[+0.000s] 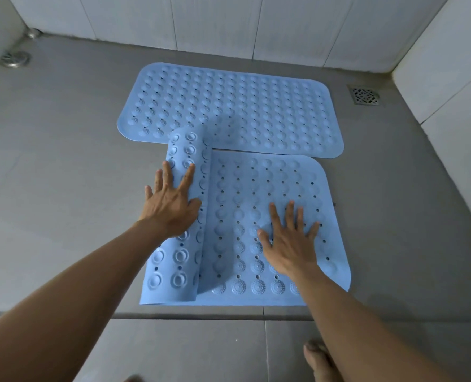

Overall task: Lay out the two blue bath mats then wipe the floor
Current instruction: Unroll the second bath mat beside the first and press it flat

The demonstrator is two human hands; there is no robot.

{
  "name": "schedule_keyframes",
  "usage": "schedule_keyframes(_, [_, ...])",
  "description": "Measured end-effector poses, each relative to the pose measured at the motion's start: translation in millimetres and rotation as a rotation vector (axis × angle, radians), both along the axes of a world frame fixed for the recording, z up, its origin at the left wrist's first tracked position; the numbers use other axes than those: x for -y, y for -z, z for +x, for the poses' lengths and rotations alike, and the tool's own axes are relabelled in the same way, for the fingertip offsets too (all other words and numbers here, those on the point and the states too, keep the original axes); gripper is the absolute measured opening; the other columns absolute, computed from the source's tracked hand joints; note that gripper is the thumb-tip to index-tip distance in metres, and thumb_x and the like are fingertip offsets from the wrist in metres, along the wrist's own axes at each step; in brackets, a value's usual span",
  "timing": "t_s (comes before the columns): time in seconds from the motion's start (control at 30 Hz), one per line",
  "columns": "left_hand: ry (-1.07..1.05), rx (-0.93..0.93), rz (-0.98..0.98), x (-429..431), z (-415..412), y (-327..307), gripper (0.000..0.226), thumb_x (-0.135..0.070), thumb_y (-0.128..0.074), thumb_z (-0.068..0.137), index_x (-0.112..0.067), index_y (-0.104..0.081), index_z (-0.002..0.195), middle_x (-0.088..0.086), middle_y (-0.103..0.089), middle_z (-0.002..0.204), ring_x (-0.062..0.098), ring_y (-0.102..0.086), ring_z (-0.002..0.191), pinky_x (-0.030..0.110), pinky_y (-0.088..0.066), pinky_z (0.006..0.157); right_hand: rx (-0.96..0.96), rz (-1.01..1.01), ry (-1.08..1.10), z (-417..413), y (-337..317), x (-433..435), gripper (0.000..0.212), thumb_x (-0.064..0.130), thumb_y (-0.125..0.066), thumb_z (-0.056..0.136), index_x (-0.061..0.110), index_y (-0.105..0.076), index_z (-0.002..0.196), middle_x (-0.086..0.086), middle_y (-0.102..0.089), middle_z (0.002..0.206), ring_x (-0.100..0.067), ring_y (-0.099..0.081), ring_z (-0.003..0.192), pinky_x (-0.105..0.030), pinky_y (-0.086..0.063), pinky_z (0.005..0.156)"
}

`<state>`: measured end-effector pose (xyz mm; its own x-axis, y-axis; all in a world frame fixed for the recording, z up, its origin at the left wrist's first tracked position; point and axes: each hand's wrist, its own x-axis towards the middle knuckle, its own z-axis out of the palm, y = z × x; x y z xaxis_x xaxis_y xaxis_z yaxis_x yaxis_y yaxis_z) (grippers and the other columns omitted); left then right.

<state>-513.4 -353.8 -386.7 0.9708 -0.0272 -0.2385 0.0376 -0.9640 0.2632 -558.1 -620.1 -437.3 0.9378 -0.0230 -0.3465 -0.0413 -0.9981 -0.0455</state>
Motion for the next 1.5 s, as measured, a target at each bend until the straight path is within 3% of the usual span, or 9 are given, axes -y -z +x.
schedule_keyframes(0.1, [0.003,0.032,0.047,3,-2,4,0.072,-0.050,-0.030,0.099,-0.032,0.006,0.158,0.012,0.022,0.163,0.036,0.010,0.152,0.060,-0.008,0.120,-0.054,0.092,0.059,2,0,-12,0.081,0.082,-0.007,0.088,0.044,0.020,0.154,-0.006,0.026,0.164,-0.033,0.022,0.151,-0.076,0.009,0.109])
schedule_keyframes(0.27, [0.010,0.013,0.079,3,-1,10,0.106,-0.083,-0.042,0.080,-0.031,0.010,0.157,0.009,0.022,0.163,0.034,0.008,0.152,0.057,-0.011,0.121,-0.101,0.120,0.096,0,-1,-7,0.093,0.093,-0.012,0.079,0.047,0.023,0.152,0.000,0.031,0.163,-0.031,0.024,0.151,-0.079,0.008,0.108])
schedule_keyframes(0.67, [0.063,0.197,0.049,12,4,-3,0.093,-0.057,-0.062,0.080,-0.030,-0.017,0.156,0.012,-0.016,0.156,0.036,-0.022,0.141,0.051,-0.034,0.111,-0.074,0.044,0.105,-1,-5,9,0.079,0.076,-0.015,0.093,0.040,0.017,0.156,-0.005,0.022,0.166,-0.032,0.018,0.152,-0.076,0.004,0.112])
schedule_keyframes(0.77, [0.031,0.142,0.082,10,4,-5,0.087,-0.046,-0.059,0.082,-0.031,-0.017,0.156,0.012,-0.012,0.157,0.037,-0.020,0.140,0.051,-0.033,0.110,-0.034,0.072,0.031,4,-3,-18,0.065,0.064,-0.009,0.100,0.041,0.015,0.156,-0.006,0.019,0.167,-0.031,0.016,0.153,-0.075,0.003,0.112])
schedule_keyframes(0.93, [-0.107,-0.003,0.072,1,5,-7,0.086,-0.044,-0.049,0.088,-0.027,-0.001,0.158,0.011,0.005,0.164,0.035,-0.012,0.147,0.050,-0.025,0.114,-0.157,0.113,0.081,12,1,-28,0.079,0.081,-0.006,0.089,0.044,0.023,0.153,-0.001,0.031,0.162,-0.030,0.026,0.150,-0.078,0.011,0.108])
schedule_keyframes(1.1, [-0.060,0.156,0.044,-7,-3,-6,0.074,-0.018,-0.040,0.093,-0.036,-0.009,0.158,0.011,0.000,0.166,0.034,-0.007,0.151,0.053,-0.021,0.119,-0.170,0.096,0.055,13,-1,-20,0.081,0.085,-0.004,0.085,0.048,0.025,0.150,0.002,0.032,0.162,-0.028,0.026,0.150,-0.079,0.007,0.107])
schedule_keyframes(1.2, [-0.067,0.151,0.017,-14,-7,2,0.056,-0.036,-0.035,0.100,-0.033,-0.025,0.156,0.008,-0.002,0.167,0.029,-0.002,0.153,0.055,-0.015,0.121,-0.169,0.073,0.055,15,-3,-11,0.081,0.087,-0.004,0.084,0.049,0.025,0.149,0.004,0.032,0.162,-0.027,0.025,0.151,-0.080,0.006,0.108])
schedule_keyframes(1.3, [-0.016,0.034,0.104,-21,-5,10,0.076,-0.065,-0.039,0.094,-0.037,-0.007,0.157,0.007,0.011,0.166,0.030,0.008,0.153,0.057,-0.008,0.121,-0.175,0.064,0.070,15,-4,-1,0.081,0.086,-0.005,0.084,0.050,0.023,0.150,0.004,0.031,0.163,-0.027,0.023,0.151,-0.078,0.007,0.108])
schedule_keyframes(1.5, [-0.057,0.059,0.188,-33,-7,14,0.079,-0.040,-0.060,0.081,-0.030,-0.025,0.152,0.011,-0.002,0.161,0.036,-0.014,0.144,0.051,-0.028,0.112,-0.052,0.039,0.056,17,-7,-34,0.064,0.053,-0.015,0.104,0.034,0.012,0.158,-0.008,0.018,0.167,-0.034,0.015,0.153,-0.076,0.001,0.111])
